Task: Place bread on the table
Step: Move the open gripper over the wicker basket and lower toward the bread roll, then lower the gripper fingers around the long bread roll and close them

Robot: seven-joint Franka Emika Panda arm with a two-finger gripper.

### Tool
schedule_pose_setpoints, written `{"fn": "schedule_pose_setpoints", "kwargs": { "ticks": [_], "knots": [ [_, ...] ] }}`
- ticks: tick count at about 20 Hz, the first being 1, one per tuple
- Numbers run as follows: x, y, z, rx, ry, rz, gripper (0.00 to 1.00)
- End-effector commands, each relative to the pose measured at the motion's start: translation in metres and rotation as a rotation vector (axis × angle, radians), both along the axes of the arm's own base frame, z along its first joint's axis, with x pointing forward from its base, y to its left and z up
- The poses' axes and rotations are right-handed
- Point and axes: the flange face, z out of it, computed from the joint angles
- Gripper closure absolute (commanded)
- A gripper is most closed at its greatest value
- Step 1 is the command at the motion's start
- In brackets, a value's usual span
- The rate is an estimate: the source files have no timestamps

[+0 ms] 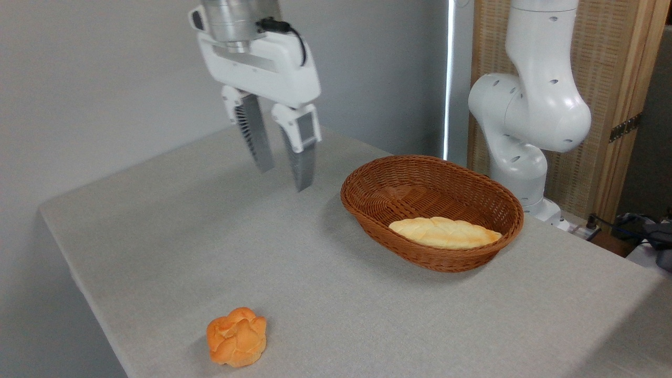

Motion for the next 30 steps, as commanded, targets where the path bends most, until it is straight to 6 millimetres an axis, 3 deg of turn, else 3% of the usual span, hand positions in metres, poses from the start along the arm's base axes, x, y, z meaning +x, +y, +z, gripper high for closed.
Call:
{"fn": "schedule_pose_setpoints", "kwargs": {
  "ticks": [1, 6, 9, 12, 15, 20, 25, 30],
  "knots": [
    [-0.069, 0.008, -0.007, -0.021, -0.031, -0.054, 0.0],
    [-0.138, 0.025, -0.034, -0.023, 0.001, -0.13, 0.0],
    [-0.163, 0.028, -0.057, -0.019, 0.033, -0.156, 0.0],
    [-0.186, 0.052, -0.089, 0.009, 0.082, -0.257, 0.0],
    [-0.187, 0.069, -0.108, 0.02, 0.113, -0.279, 0.0],
    [-0.185, 0.082, -0.115, 0.038, 0.127, -0.488, 0.0],
    [-0.187, 0.106, -0.138, -0.033, 0.162, -0.569, 0.0],
    [-0.182, 0.109, -0.141, -0.032, 0.142, -0.568, 0.0]
  ]
}}
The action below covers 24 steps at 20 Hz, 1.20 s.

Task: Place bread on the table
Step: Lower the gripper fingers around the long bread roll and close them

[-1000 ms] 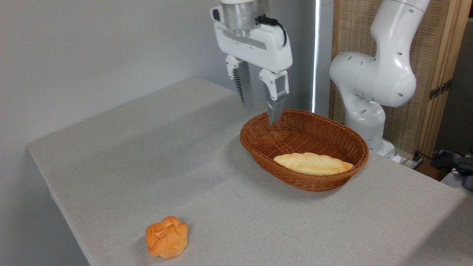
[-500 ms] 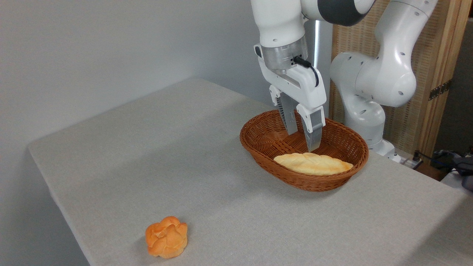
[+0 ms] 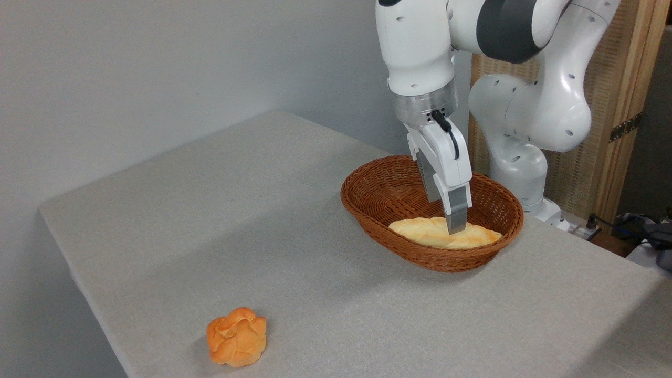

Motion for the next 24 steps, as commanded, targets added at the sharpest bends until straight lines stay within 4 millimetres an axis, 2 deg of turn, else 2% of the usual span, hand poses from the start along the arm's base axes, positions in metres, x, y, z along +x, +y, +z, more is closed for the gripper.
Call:
{"fn": "schedule_pose_setpoints", "kwargs": {
  "ticks": [1, 11, 15, 24],
  "knots": [
    [0.006, 0.0, -0.002, 0.008, -0.029, -0.027, 0.0],
    [0.012, -0.019, -0.016, 0.015, -0.018, -0.095, 0.0],
    [0.014, -0.013, -0.015, 0.061, -0.023, -0.197, 0.0],
    [0.015, -0.02, -0.023, 0.066, -0.003, -0.218, 0.0]
  ]
}}
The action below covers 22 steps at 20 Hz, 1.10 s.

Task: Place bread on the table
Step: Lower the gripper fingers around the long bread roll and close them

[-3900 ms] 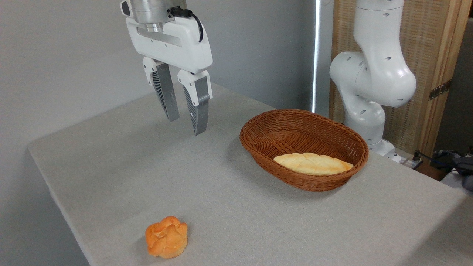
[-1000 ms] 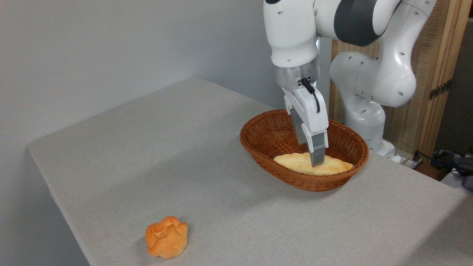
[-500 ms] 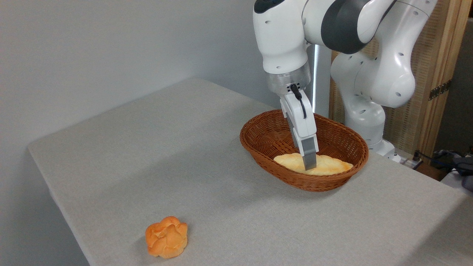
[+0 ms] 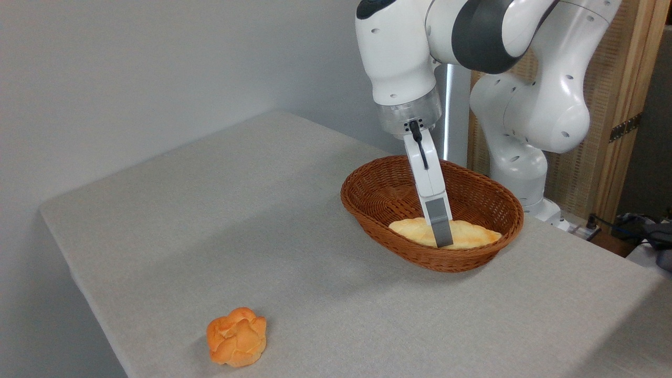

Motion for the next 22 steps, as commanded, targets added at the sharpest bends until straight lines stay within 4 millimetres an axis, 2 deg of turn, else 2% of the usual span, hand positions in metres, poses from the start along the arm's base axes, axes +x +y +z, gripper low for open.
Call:
{"fn": "schedule_pose_setpoints", "kwargs": {
  "ticks": [1, 5, 11, 12, 14, 16, 17, 22],
  "knots": [
    [0.001, -0.004, -0.008, 0.006, 0.006, -0.033, 0.0],
    [0.005, -0.011, -0.012, 0.007, 0.009, -0.056, 0.0],
    [0.001, -0.017, -0.036, -0.001, -0.005, -0.071, 0.01],
    [0.001, -0.017, -0.037, 0.0, -0.004, -0.071, 0.05],
    [0.0, -0.018, -0.036, -0.004, 0.001, -0.068, 0.27],
    [-0.001, -0.018, -0.037, -0.004, 0.009, -0.068, 0.39],
    [-0.001, -0.018, -0.038, -0.004, 0.01, -0.068, 0.43],
    [-0.001, -0.018, -0.038, -0.005, 0.011, -0.071, 0.44]
  ]
}}
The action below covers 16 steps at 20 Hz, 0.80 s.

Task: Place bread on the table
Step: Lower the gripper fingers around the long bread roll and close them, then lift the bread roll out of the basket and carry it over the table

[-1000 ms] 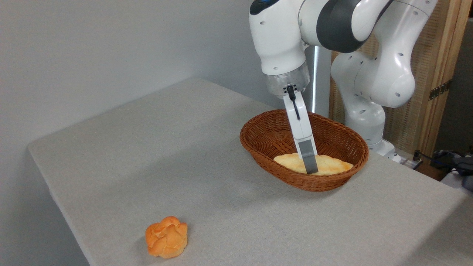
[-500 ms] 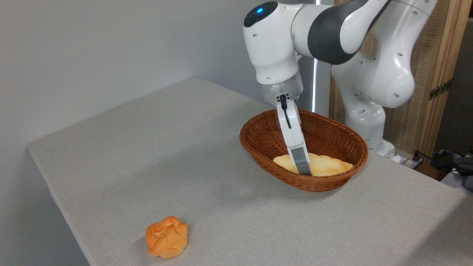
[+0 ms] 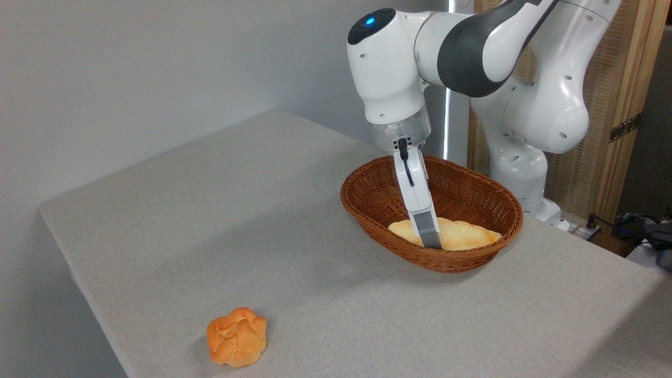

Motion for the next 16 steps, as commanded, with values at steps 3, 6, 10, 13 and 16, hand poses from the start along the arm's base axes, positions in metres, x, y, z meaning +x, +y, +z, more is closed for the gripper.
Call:
{"fn": "schedule_pose_setpoints", "kwargs": {
  "ticks": [3, 6, 10, 13, 16],
  "knots": [
    [-0.002, 0.0, -0.005, -0.006, -0.002, -0.02, 0.44],
    [-0.002, 0.0, -0.004, -0.006, -0.002, -0.019, 0.44],
    [-0.005, 0.0, -0.002, -0.001, 0.029, -0.012, 0.53],
    [-0.006, 0.001, 0.01, 0.008, 0.063, -0.005, 0.54],
    [-0.003, -0.008, 0.03, 0.007, 0.084, -0.019, 0.62]
  ]
}}
